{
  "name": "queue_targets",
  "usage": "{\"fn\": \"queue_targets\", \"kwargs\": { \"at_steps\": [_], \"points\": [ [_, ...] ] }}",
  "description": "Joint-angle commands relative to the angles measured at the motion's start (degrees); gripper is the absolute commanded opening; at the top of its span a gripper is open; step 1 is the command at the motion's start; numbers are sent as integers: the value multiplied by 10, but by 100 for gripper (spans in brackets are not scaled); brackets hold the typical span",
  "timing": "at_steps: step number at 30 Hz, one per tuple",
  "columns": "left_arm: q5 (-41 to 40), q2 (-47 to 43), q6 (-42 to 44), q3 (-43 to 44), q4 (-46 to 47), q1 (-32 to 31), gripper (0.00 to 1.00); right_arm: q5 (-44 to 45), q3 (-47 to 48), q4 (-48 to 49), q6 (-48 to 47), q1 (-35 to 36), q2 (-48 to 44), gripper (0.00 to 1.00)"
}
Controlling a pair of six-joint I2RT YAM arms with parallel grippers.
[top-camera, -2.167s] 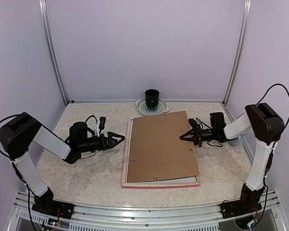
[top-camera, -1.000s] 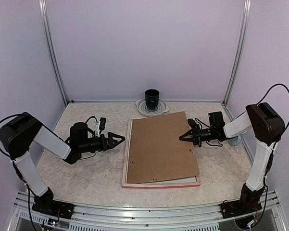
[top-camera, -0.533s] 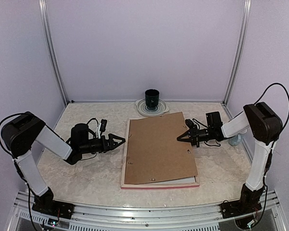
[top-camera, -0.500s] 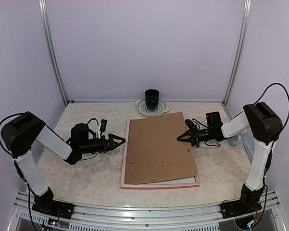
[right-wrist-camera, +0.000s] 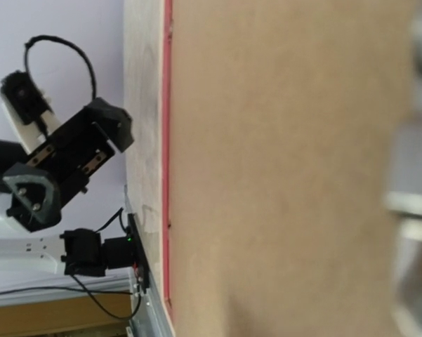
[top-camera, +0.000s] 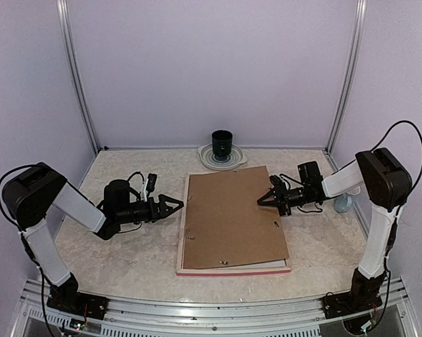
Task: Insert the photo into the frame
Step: Place the backboard on the frame body.
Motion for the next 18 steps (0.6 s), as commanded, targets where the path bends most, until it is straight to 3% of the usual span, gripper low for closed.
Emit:
{"fn": "queue_targets", "kwargs": {
  "at_steps": [1, 11, 18],
  "points": [
    [7, 9, 0, 10, 18, -1, 99, 29, 22, -63, -47, 6, -24, 40],
    [8, 10, -1, 10, 18, -1, 99, 78, 31, -132, -83, 18, -45, 55],
    [8, 10, -1, 11, 19, -3, 99, 104, 56, -171, -100, 34, -46, 57]
  ]
}}
